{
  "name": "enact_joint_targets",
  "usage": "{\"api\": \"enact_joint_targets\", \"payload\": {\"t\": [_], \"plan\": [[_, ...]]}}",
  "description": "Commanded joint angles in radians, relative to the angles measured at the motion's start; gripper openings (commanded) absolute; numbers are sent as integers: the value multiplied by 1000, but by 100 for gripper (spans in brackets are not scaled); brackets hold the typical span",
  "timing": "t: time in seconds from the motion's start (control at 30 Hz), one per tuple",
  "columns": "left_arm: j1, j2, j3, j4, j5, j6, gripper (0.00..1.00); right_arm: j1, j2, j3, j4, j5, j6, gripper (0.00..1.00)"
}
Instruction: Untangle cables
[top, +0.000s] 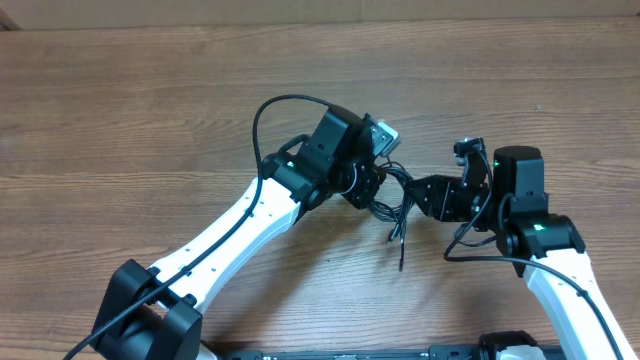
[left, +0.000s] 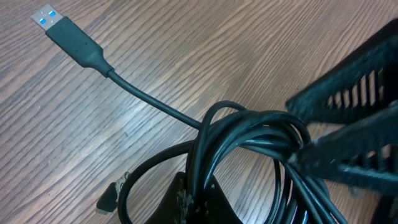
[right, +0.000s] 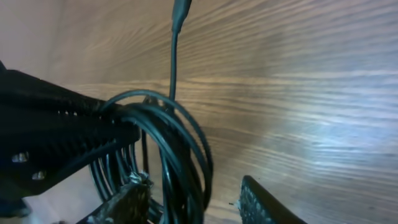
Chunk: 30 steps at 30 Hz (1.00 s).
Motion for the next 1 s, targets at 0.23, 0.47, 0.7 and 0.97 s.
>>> {"api": "enact_joint_targets", "payload": {"t": [0.23, 0.47, 0.7, 0.97], "plan": [[-2, -28, 29, -8, -146, -119, 4, 4, 5, 28, -13, -40, -3, 43], [-2, -28, 29, -1, -138, -134, 4, 4, 5, 28, -13, -40, -2, 38], [-2, -28, 29, 4, -95, -152, 4, 4, 5, 28, -13, -40, -2, 28], [-2, -28, 29, 27, -40, -159, 4, 4, 5, 28, -13, -41, -2, 27]]}}
